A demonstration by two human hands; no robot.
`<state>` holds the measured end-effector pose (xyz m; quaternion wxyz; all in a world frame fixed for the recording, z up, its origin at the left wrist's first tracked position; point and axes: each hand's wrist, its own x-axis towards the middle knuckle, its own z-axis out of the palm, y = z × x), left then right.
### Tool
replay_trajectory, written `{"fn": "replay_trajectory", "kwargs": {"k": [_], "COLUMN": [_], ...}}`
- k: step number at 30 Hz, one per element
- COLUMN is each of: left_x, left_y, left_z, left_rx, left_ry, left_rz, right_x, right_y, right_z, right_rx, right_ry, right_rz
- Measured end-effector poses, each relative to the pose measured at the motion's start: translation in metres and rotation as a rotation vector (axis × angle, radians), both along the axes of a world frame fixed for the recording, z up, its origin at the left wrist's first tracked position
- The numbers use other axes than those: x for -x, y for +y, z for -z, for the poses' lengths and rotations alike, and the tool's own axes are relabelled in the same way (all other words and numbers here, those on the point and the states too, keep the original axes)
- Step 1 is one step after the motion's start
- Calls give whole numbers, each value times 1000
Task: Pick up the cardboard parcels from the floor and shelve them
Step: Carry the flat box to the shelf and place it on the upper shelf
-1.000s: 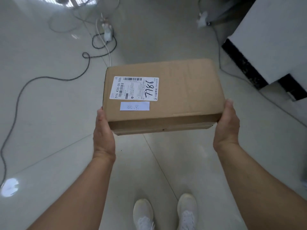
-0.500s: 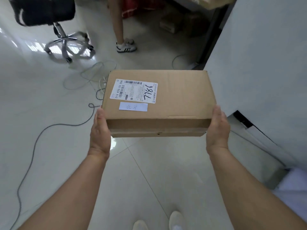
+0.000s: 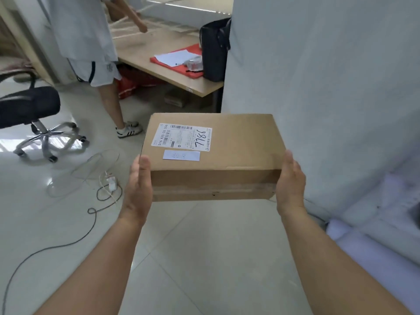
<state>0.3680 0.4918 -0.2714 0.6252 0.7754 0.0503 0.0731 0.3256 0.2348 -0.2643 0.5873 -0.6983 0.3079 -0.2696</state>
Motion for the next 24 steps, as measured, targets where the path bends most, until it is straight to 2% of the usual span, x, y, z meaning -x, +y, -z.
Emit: {"fn": "replay_trajectory", "kwargs": {"k": [10,16,24], "left_x": [60,104,153], "left_y": [-123,-189,-259], "left_z": [-72,-96,-129], "left_rx": [62,73,71], "left_ry": [-100,-141,-93], "left_rz": [253,397,624], "right_x": [122,195,286], "right_y": [-103,-159,-215], "right_z": [-70,-105,-142], "right_rx": [-41,65,1], "right_ry": [-65,-85,-123], "right_rz": [207,333,434]}}
